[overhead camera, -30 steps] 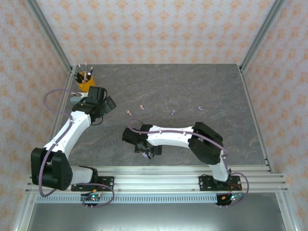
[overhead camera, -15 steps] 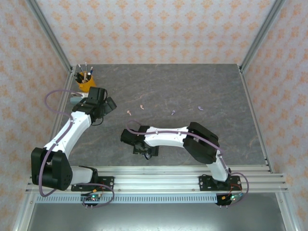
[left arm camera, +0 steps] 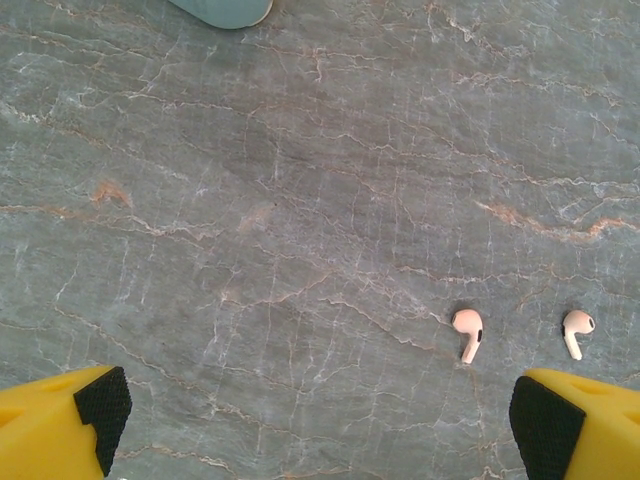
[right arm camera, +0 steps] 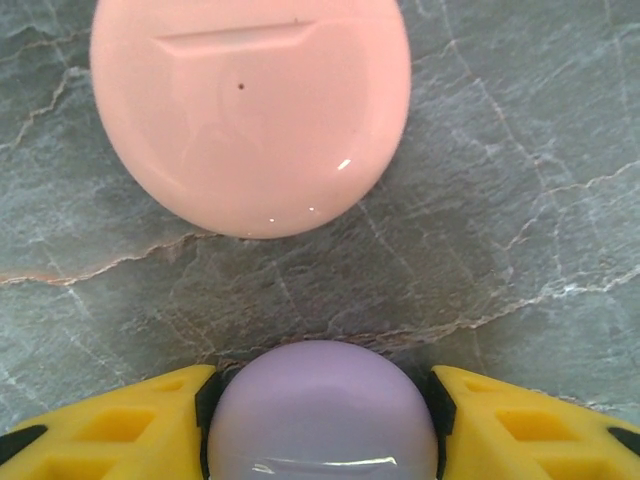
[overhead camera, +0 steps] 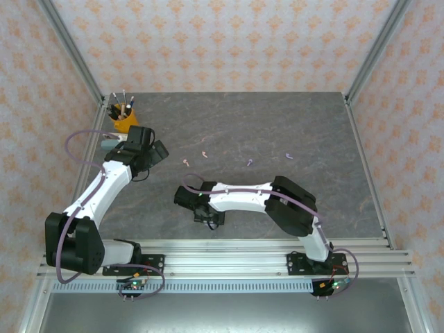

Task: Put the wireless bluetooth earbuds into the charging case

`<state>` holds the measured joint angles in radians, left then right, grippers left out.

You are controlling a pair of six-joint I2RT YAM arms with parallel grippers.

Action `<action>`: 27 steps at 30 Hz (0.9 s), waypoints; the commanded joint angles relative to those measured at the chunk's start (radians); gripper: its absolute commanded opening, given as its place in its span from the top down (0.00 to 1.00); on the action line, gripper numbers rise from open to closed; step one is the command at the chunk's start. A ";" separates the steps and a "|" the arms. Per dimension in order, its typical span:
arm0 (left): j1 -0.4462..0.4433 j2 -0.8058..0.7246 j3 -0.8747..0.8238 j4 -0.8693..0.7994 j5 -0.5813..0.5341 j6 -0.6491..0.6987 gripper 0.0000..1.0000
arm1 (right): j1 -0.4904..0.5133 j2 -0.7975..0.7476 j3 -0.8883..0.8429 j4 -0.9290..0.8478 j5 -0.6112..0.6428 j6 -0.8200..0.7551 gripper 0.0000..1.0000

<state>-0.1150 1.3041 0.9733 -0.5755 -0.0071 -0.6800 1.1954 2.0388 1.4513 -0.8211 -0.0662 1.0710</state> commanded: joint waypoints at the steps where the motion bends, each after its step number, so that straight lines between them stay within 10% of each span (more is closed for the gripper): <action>1: 0.013 -0.012 -0.008 0.012 0.004 0.010 0.00 | 0.007 -0.051 -0.045 -0.023 0.044 0.013 0.47; 12: 0.012 -0.011 -0.001 0.030 0.061 -0.008 0.00 | -0.032 -0.227 -0.235 -0.030 0.110 0.024 0.49; 27: -0.093 0.010 0.023 0.065 0.140 -0.048 0.00 | -0.358 -0.424 -0.389 -0.029 0.154 -0.143 0.49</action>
<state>-0.1684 1.3048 0.9733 -0.5304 0.1196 -0.7074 0.8761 1.6321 1.0649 -0.8272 0.0490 0.9920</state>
